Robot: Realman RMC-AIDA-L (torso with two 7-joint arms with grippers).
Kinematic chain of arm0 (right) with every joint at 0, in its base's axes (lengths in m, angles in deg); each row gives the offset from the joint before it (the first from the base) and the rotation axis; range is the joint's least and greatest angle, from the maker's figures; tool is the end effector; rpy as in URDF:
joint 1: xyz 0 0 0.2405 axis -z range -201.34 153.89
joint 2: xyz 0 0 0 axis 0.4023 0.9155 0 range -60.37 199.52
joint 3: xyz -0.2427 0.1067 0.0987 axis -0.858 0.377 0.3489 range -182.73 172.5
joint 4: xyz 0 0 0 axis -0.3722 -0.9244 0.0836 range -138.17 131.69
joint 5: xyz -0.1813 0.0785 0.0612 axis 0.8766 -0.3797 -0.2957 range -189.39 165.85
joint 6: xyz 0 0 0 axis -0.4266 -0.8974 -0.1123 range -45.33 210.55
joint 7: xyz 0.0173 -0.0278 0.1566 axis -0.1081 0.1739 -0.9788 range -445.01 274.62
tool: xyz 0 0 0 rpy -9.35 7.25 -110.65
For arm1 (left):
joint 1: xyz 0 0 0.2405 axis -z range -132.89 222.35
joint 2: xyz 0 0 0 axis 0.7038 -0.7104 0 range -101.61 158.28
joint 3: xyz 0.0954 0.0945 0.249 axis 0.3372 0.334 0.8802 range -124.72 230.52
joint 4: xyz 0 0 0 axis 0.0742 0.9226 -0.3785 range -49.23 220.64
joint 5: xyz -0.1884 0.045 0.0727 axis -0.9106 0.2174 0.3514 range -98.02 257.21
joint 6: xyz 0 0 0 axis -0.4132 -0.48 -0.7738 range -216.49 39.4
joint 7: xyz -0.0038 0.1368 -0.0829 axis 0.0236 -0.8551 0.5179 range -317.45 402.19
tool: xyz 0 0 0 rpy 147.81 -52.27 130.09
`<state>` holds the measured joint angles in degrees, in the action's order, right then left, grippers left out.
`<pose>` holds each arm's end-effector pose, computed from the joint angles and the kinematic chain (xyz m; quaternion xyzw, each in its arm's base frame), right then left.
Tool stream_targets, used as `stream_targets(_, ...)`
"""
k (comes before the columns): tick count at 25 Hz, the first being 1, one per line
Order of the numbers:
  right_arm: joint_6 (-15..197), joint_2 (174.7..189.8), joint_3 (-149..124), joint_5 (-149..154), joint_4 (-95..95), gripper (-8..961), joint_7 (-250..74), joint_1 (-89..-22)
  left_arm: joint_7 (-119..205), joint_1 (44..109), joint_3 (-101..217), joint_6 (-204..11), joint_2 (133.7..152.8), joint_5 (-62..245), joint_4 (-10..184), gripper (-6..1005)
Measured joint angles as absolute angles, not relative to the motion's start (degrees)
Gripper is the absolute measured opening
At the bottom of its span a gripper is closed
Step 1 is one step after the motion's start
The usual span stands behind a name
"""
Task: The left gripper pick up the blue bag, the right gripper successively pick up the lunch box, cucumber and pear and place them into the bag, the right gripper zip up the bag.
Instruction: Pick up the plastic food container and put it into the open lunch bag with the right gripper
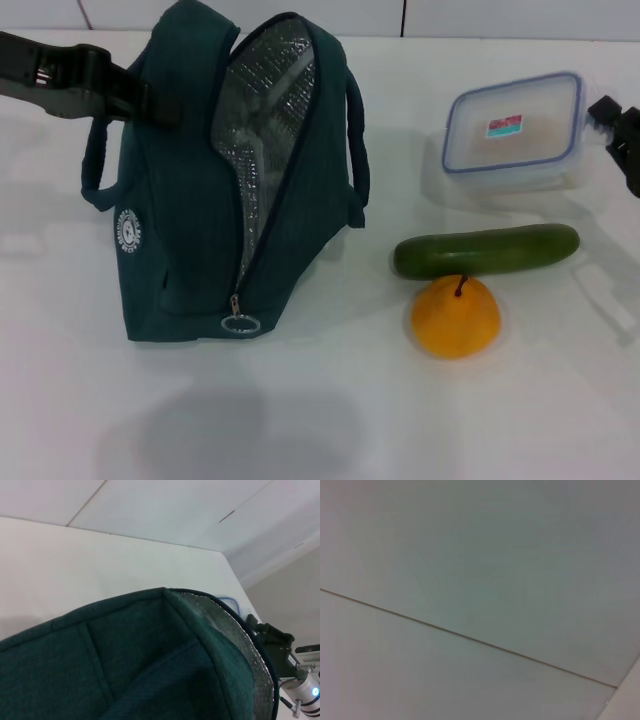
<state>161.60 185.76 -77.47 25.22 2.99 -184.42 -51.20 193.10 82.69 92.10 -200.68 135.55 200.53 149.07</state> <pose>0.3055 0.3528 -0.0223 -0.5734 0.5814 0.5595 0.1421 -0.2143 0.3698 0.1121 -0.8367 -0.5305 -0.1324 0.0314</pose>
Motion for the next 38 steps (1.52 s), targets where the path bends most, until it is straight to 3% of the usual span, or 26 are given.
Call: stream_targets(38, 172.20, 185.76, -77.46, 13.18, 4.00, 94, -189.35, -53.77, 193.27, 83.78, 94.06, -200.87, 135.89, 199.95, 149.05, 40)
